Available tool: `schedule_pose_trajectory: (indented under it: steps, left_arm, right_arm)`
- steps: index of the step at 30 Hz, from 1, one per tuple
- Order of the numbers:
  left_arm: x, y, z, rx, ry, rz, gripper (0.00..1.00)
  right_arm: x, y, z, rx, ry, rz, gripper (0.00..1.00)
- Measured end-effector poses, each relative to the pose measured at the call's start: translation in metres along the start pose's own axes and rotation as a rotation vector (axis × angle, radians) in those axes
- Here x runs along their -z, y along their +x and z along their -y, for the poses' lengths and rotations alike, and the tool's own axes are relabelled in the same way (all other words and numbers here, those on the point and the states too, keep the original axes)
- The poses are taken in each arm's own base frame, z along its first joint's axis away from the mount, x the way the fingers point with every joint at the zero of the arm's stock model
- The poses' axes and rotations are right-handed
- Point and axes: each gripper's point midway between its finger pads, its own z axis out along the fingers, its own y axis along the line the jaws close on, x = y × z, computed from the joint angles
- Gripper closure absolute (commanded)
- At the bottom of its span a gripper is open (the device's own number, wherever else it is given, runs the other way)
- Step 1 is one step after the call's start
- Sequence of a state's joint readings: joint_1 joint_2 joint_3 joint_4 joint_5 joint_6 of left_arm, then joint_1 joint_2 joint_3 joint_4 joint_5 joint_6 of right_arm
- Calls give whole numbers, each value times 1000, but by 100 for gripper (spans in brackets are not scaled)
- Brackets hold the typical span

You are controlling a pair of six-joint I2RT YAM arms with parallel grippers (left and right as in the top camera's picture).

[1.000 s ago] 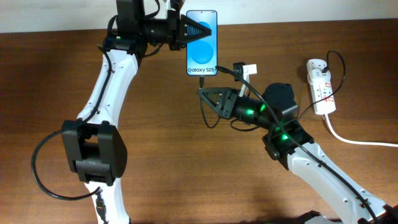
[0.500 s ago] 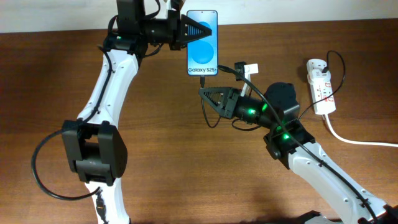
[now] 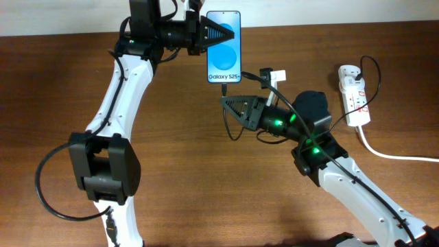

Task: Plug charger to phone and switch on socket

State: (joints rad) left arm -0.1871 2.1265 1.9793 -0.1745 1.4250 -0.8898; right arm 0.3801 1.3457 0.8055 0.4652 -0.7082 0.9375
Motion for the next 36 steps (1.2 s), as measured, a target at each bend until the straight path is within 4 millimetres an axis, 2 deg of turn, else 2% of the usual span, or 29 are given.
schedule_pose_trajectory:
  steps: [9,11,13,16,20,22,24,27,30,31,33,35,36]
  left_arm:
    - [-1,-1,-1,0,-7,8,100]
    - [-1,-1,-1,0,-7,8,100]
    - [-1,-1,-1,-5,-6,7,100]
    - [-5,6,3,-12,19,-28,100]
    - [-7,8,5,-35,25,-38,100]
    - [-6,7,4,-48,23,-34,100]
    - [-5,6,4,-78,21,-31,100]
    - [2,1,-25,-63,5,-13,100]
    - [9,4,-95,97,-46,6,100]
    - [11,7,-118,148,-69,13,100]
    - [13,22,-163,246,-159,27,100]
    - [17,34,-191,280,-281,36,100]
    - [19,37,-199,272,-326,35,100]
  right_arm:
    - [1,-2,1,-1,1,3,95]
    - [1,-2,1,0,1,3,73]
    - [1,-5,0,12,-1,19,67]
    - [7,-19,10,10,38,72,67]
    - [8,-18,16,-9,61,68,66]
    - [8,-17,17,-11,64,66,51]
    - [8,-15,20,-11,76,57,46]
    - [10,-9,32,-34,119,34,42]
    - [15,-7,45,-54,166,22,39]
    - [17,-5,50,-62,182,16,34]
    - [20,-2,57,-66,210,4,29]
    - [21,2,63,-65,230,-11,28]
    - [22,3,65,-65,238,-17,28]
